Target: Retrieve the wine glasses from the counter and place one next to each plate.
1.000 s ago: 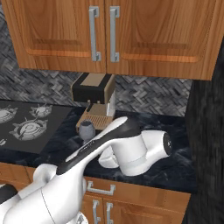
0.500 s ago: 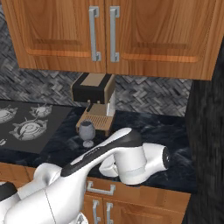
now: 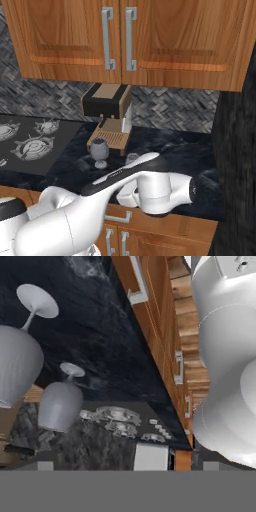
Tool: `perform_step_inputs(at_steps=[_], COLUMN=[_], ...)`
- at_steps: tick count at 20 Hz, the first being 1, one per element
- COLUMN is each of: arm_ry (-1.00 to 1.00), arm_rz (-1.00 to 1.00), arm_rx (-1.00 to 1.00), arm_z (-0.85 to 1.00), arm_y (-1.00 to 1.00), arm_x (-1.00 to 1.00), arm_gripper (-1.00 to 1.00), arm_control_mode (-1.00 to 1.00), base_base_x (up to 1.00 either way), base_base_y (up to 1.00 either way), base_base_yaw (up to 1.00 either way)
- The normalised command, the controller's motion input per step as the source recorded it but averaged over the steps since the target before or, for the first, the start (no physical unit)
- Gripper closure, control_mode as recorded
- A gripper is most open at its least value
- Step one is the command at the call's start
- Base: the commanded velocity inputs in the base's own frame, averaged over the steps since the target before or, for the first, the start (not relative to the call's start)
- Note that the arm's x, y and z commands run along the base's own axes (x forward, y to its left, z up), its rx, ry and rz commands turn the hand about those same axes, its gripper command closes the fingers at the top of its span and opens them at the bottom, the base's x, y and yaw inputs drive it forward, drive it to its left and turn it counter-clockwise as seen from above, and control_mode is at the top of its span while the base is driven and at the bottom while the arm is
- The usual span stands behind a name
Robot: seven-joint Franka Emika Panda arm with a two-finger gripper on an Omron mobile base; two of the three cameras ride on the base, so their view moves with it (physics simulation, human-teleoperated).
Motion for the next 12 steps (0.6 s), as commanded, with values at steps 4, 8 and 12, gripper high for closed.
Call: perform_step_inputs(at_steps=[4, 8, 12], arm_ry=[0.16, 0.17, 0.12], arm_rz=[-0.01, -0.01, -0.03], arm_rx=[0.07, 0.07, 0.12], arm_z=[-0.19, -0.04, -0.11], arm_y=[-0.05, 0.0, 0.0], arm_x=[0.16, 0.18, 0.22], arm_gripper=[-1.0, -1.0, -1.0], arm_control_mode=[-1.0, -1.0, -1.0], base_base_x=[0.0, 0.0, 0.0], base_base_y=[0.0, 0.0, 0.0], base_base_yaw=[0.0, 0.0, 0.0])
